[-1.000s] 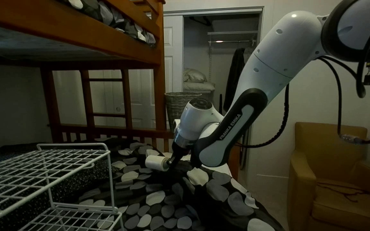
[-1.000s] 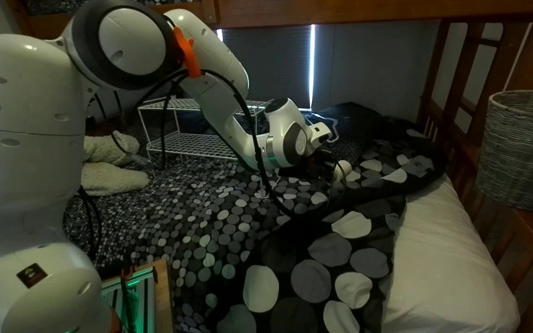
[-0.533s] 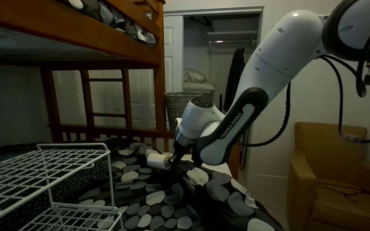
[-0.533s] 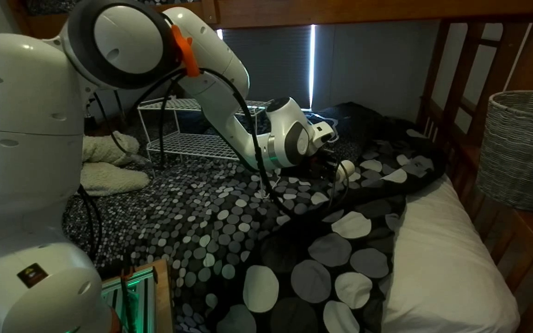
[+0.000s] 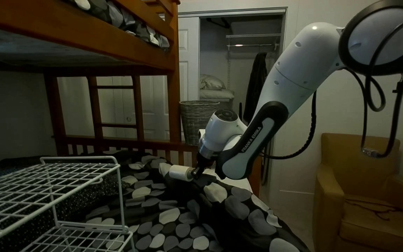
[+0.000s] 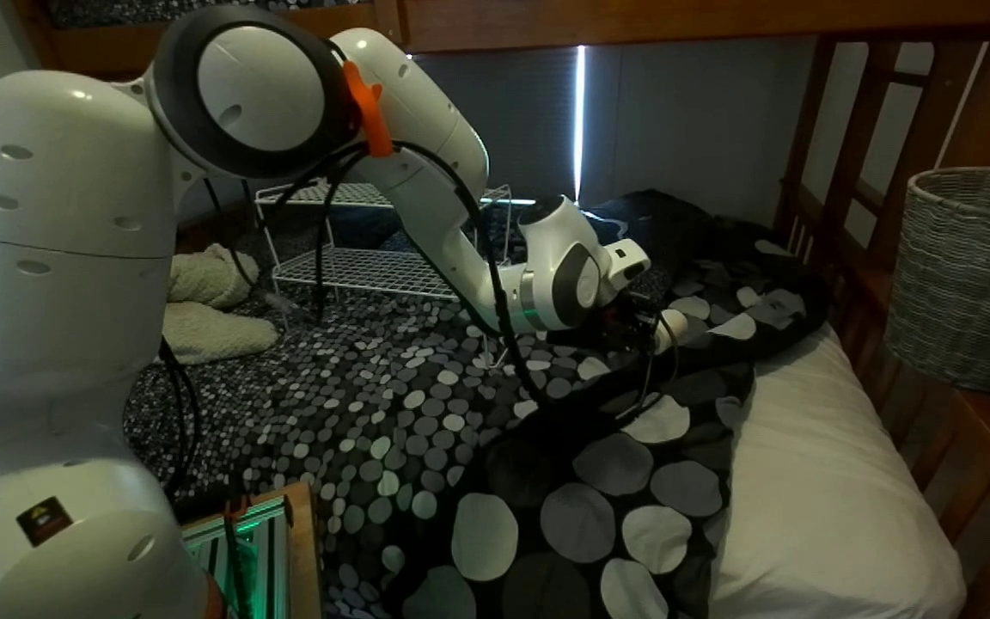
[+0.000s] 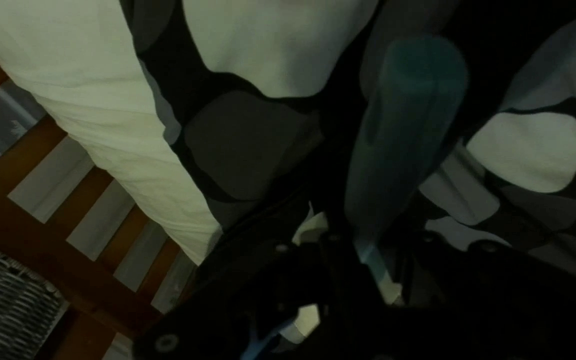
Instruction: Pick up the lint roller and put it on the white bed sheet on the bed, cover the lint roller with the black duvet cover
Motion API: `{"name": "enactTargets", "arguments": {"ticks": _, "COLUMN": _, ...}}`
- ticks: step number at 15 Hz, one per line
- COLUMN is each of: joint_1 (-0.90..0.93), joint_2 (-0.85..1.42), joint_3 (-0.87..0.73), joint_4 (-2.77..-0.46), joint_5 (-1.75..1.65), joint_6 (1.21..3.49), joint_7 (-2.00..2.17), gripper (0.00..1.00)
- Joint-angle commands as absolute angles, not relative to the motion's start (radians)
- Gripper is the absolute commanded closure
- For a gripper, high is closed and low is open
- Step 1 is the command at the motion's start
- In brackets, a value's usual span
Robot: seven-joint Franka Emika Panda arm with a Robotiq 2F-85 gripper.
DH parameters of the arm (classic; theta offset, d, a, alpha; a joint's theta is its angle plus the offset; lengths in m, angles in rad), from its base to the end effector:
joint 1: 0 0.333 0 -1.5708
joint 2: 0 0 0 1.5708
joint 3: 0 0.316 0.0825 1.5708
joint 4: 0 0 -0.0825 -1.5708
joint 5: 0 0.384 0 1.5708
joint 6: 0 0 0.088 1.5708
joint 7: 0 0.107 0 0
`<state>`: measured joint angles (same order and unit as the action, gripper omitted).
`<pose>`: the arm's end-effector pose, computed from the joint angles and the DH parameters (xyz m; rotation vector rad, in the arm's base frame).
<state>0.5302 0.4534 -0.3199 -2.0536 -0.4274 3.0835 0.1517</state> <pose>0.6091 0.1776 0.2831 2.7361 0.7740 0.8798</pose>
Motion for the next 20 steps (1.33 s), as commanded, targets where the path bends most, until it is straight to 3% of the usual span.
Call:
{"name": "enactTargets", "arguments": {"ticks": 1, "joint_1": 0.393, "joint_2": 0.494, "joint_3": -0.25, "joint_4": -2.035, "joint_5": -0.416, "joint_6": 3.191, "joint_7": 0.063, "gripper": 0.95}}
{"name": "enactTargets", "arguments": {"ticks": 8, "joint_1": 0.102, "joint_2": 0.543, "joint_3": -0.029, "joint_4": -1.999, "joint_5": -0.361, "joint_6": 3.211, "joint_7": -0.164, "gripper": 0.95}}
{"name": "enactTargets", "arguments": {"ticks": 9, "joint_1": 0.159, "joint_2": 0.521, "joint_3": -0.082, "joint_4": -2.025, "joint_5": -0.39, "joint_6": 3.219, "joint_7": -0.108, "gripper": 0.79}}
{"name": "enactTargets", "arguments": {"ticks": 14, "joint_1": 0.116, "joint_2": 0.538, "joint_3": -0.047, "joint_4": -2.01, "joint_5": -0.381, "joint_6": 3.219, "joint_7": -0.138, "gripper": 0.79}}
{"name": "enactTargets", "arguments": {"ticks": 15, "joint_1": 0.107, "joint_2": 0.552, "joint_3": -0.034, "joint_4": -2.0, "joint_5": -0.346, "joint_6": 3.21, "joint_7": -0.176, "gripper": 0.95}}
{"name": "enactTargets", "arguments": {"ticks": 20, "joint_1": 0.032, "joint_2": 0.612, "joint_3": -0.016, "joint_4": -1.947, "joint_5": -0.349, "joint_6": 3.197, "joint_7": -0.242, "gripper": 0.95}}
